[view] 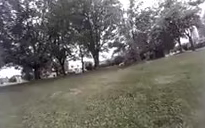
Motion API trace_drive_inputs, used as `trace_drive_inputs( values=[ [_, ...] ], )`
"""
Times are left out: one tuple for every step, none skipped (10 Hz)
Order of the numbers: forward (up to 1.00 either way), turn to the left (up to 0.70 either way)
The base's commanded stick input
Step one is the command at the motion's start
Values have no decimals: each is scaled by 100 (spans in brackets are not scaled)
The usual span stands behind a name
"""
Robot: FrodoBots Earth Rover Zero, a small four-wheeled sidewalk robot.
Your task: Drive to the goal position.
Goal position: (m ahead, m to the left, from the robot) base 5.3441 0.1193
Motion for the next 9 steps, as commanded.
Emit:
trace_drive_inputs(
  values=[
    [50, 0],
    [50, 0],
    [50, 0],
    [50, 0],
    [50, 0],
    [50, 0],
    [50, 0],
    [50, 0],
    [50, 0]
  ],
)
